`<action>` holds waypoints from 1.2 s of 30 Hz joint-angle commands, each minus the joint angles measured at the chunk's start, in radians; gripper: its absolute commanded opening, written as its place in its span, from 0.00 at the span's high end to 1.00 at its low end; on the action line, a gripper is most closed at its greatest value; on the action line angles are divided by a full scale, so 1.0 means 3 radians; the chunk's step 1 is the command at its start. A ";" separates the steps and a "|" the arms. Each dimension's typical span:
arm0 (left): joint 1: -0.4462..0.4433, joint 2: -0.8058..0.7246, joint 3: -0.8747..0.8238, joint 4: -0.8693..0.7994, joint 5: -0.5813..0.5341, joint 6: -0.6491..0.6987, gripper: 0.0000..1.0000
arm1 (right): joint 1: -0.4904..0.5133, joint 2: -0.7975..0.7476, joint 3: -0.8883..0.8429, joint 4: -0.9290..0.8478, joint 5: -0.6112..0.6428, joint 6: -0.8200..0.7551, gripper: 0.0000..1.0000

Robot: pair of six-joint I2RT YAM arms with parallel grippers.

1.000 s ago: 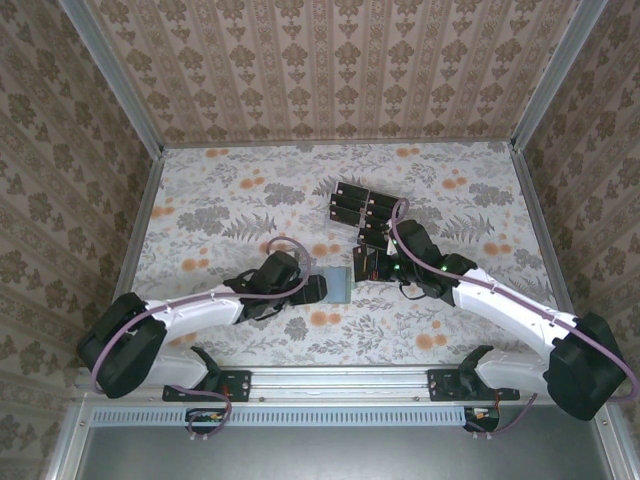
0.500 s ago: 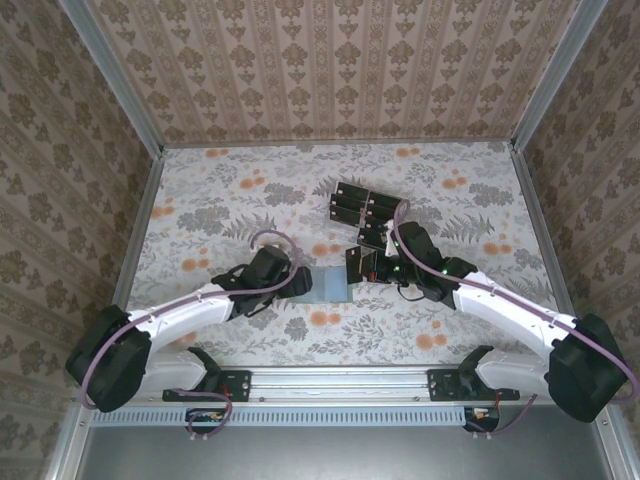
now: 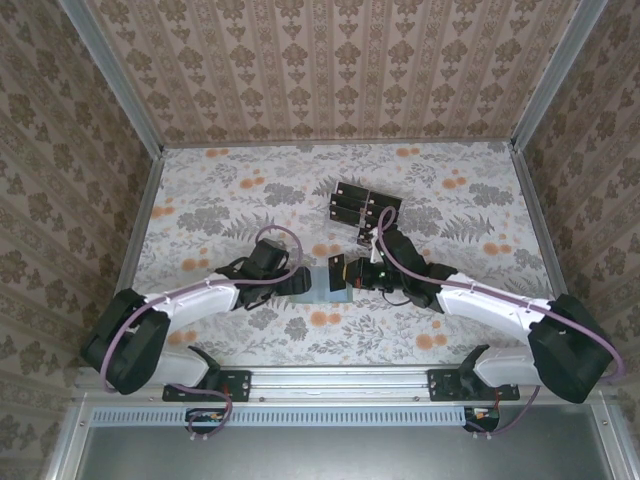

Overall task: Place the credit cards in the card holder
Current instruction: Insert the credit card into the card slot.

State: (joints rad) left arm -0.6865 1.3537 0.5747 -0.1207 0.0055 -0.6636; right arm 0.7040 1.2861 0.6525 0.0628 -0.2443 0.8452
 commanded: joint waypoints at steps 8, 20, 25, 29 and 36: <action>-0.0051 0.0125 0.0073 -0.0083 -0.0106 0.0196 0.00 | 0.0044 0.0230 -0.0118 0.0421 -0.0043 0.0146 1.00; -0.0069 0.0205 0.0037 -0.0333 -0.0314 0.0168 0.00 | 0.0046 0.0330 -0.0251 0.0687 -0.0050 0.0220 1.00; -0.0066 0.0270 0.0070 -0.0492 -0.0407 0.0129 0.00 | 0.0046 0.0463 -0.0278 0.0744 -0.0064 0.0235 1.00; -0.0071 0.0330 0.0148 -0.0722 -0.0533 0.0110 0.00 | 0.0046 0.0496 -0.0293 0.0791 -0.0075 0.0245 1.00; -0.0112 0.0401 0.0286 -0.1026 -0.0731 0.0183 0.00 | 0.0046 0.0533 -0.0319 0.0850 -0.0085 0.0261 1.00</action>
State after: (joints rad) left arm -0.7158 1.4403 0.6483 -0.2684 -0.1329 -0.6231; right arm 0.7120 1.4288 0.5713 0.2886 -0.2481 0.9066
